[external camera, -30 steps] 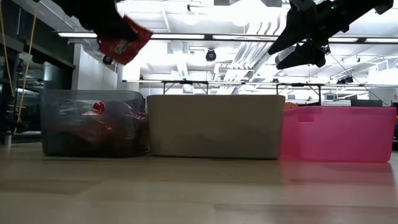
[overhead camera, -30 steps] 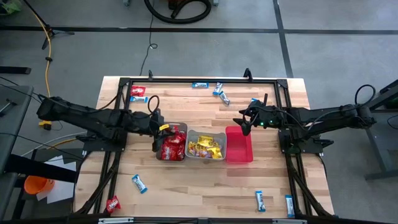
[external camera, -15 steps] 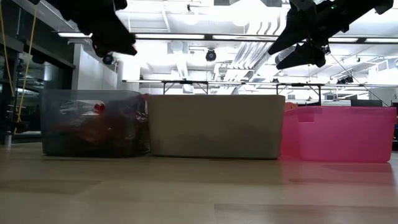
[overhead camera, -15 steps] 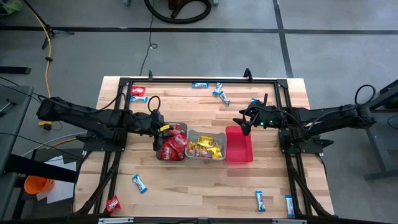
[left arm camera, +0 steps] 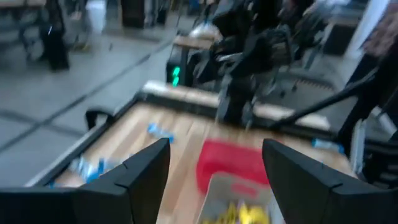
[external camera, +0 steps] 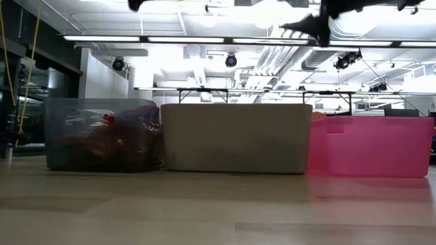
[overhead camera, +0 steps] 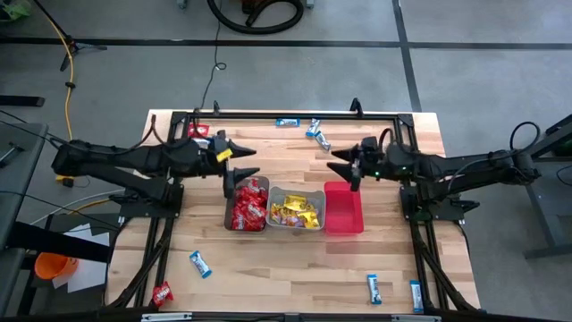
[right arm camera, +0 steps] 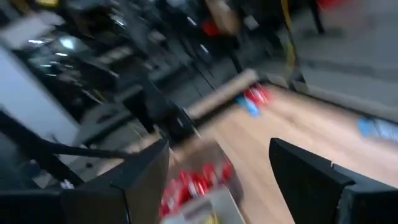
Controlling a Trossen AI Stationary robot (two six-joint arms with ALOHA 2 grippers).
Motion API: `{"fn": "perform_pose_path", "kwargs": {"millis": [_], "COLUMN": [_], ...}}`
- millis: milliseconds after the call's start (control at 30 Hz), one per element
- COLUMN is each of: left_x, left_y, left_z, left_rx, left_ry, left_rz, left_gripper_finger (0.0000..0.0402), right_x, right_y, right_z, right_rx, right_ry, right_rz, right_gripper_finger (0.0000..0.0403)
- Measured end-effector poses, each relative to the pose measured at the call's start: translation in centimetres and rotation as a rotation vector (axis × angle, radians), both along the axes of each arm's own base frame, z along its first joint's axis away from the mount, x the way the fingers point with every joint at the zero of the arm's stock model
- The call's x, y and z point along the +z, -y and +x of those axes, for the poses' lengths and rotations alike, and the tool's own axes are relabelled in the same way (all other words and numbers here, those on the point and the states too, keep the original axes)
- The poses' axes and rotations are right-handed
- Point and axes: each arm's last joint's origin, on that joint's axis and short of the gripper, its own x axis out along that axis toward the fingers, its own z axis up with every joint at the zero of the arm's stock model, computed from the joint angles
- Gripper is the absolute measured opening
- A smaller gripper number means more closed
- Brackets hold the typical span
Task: Sort candy
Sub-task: Put the red candy into the black bin
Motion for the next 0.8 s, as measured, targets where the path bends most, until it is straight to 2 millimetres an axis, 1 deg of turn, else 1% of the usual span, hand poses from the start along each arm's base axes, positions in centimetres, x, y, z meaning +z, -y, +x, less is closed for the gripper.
{"fn": "perform_pose_path", "kwargs": {"millis": [67,167,300,533,733,800], "left_x": [0.6,1.1,1.4,0.8,-0.2,-1.1], "left_y": [-0.2,-0.4,-0.4,-0.4,-0.8,-1.0], "left_z": [0.1,0.3,0.5,0.9,1.8,2.0], "left_rx": [-0.018,-0.022,-0.021,0.003,0.167,0.228], "left_ry": [0.057,0.117,0.154,0.129,0.073,0.003], "left_rz": [0.008,-0.004,-0.012,-0.045,-0.064,-0.061], "left_gripper_finger": [0.0243,0.0243,0.0243,0.0243,0.0243,0.0243], "right_x": [0.7,1.2,1.3,1.3,0.9,0.7], "right_y": [-0.1,-0.3,-0.4,-0.4,-0.3,-0.2], "right_z": [0.1,0.1,0.1,0.1,0.1,0.1], "right_rx": [0.04,0.101,0.133,0.134,0.136,0.129], "right_ry": [0.051,0.085,0.09,0.091,0.057,0.029], "right_rz": [-0.09,-0.185,-0.207,-0.207,-0.206,-0.232], "right_gripper_finger": [0.0273,0.0273,0.0273,0.0273,0.0273,0.0273]}}
